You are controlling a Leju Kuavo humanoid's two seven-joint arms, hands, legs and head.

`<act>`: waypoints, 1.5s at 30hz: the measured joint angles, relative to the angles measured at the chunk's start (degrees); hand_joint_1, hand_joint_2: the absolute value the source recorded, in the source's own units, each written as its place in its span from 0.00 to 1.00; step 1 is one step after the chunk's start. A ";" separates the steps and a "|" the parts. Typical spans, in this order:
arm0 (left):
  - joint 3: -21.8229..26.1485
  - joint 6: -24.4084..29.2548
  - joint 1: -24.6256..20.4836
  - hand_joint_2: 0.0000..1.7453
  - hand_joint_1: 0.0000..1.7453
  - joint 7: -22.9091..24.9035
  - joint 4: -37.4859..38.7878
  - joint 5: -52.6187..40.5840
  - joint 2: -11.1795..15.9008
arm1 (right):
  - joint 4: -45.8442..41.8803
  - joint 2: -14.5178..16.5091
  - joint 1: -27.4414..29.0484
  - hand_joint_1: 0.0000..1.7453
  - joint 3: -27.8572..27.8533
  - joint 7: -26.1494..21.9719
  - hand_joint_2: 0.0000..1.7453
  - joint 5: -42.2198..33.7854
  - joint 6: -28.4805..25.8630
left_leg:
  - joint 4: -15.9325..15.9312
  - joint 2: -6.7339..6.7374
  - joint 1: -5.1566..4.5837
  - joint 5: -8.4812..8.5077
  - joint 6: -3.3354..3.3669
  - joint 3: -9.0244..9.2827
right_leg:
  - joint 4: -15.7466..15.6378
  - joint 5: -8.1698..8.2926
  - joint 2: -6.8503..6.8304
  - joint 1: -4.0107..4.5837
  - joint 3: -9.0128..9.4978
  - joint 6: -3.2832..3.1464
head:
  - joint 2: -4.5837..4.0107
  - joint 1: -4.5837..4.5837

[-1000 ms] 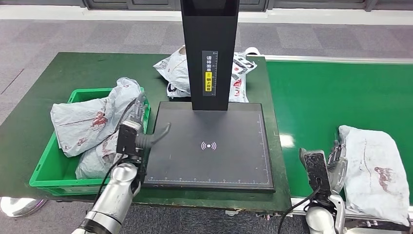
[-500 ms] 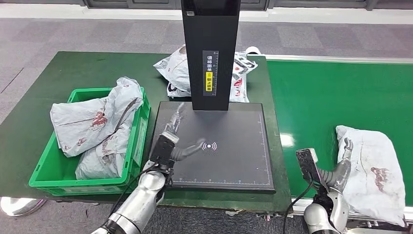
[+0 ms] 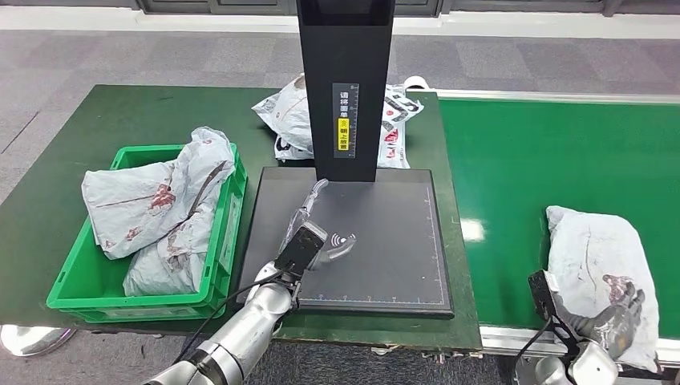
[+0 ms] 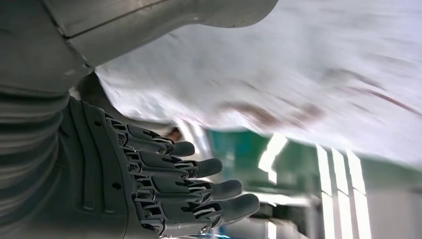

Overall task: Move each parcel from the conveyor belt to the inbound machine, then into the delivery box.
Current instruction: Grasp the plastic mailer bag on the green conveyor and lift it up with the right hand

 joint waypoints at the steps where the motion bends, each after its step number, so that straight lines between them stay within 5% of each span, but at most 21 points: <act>1: 0.01 -0.09 -0.14 1.00 0.00 0.01 0.28 0.09 0.00 | 2.23 -0.46 -0.45 0.00 -0.33 1.54 1.00 0.62 1.59 | 0.00 0.00 0.00 0.00 0.00 0.00 | 0.00 0.00 0.00 0.00 0.00 0.00 | 0.00 0.00; 5: 0.04 -0.63 -0.94 1.00 0.00 0.02 1.38 0.18 -0.01 | 8.95 -1.50 -2.46 0.00 -1.22 4.07 1.00 1.29 8.33 | 0.00 0.14 0.02 -0.02 0.02 0.08 | -0.01 0.01 0.14 0.02 0.03 0.00 | 0.00 -0.02; 18: 0.06 -0.82 -1.99 1.00 0.00 0.06 3.04 0.18 -0.04 | 15.01 -2.14 -6.24 0.00 -2.36 4.43 1.00 1.33 9.37 | 0.02 0.23 0.08 0.00 0.15 0.43 | -0.27 0.16 0.21 0.08 0.56 0.22 | 0.00 0.00; 22: 0.06 -0.82 -2.04 1.00 0.00 0.06 3.18 0.18 -0.04 | 15.51 -2.21 -6.43 1.00 -2.41 4.33 1.00 1.08 10.50 | 0.02 0.22 0.09 0.01 0.20 0.46 | -0.36 0.19 0.21 0.08 0.64 0.27 | 0.00 0.00; 29: 1.39 -0.56 -2.34 1.00 0.00 -0.21 3.16 1.90 0.02 | 16.17 -2.17 -6.90 1.00 -3.16 -0.28 1.00 -1.77 21.48 | 0.02 0.31 0.52 -0.12 0.34 0.87 | -0.88 0.23 0.24 0.50 1.34 0.30 | 0.00 0.02; 38: 3.61 1.67 -1.20 1.00 0.00 0.21 1.33 2.04 0.66 | 13.41 0.05 -7.22 1.00 -3.23 -15.49 1.00 -11.85 12.55 | 0.01 0.61 0.50 -0.18 0.34 0.34 | -0.94 0.44 0.56 0.49 1.29 0.36 | 0.00 0.01; 42: 3.83 1.76 -1.01 1.00 0.00 0.17 1.12 2.02 0.73 | 12.20 0.55 -7.00 1.00 -3.08 -17.26 1.00 -13.72 12.16 | 0.01 0.62 0.49 -0.19 0.34 0.35 | -0.94 0.44 0.58 0.48 1.24 0.35 | 0.00 0.00; 45: 4.98 1.94 -0.29 1.00 0.00 -0.62 0.56 1.66 0.92 | -0.02 3.09 -4.35 1.00 1.85 -23.82 1.00 -27.19 8.47 | 0.00 0.22 0.45 0.09 0.25 0.34 | -0.74 0.44 0.22 0.43 0.85 0.26 | 0.00 0.00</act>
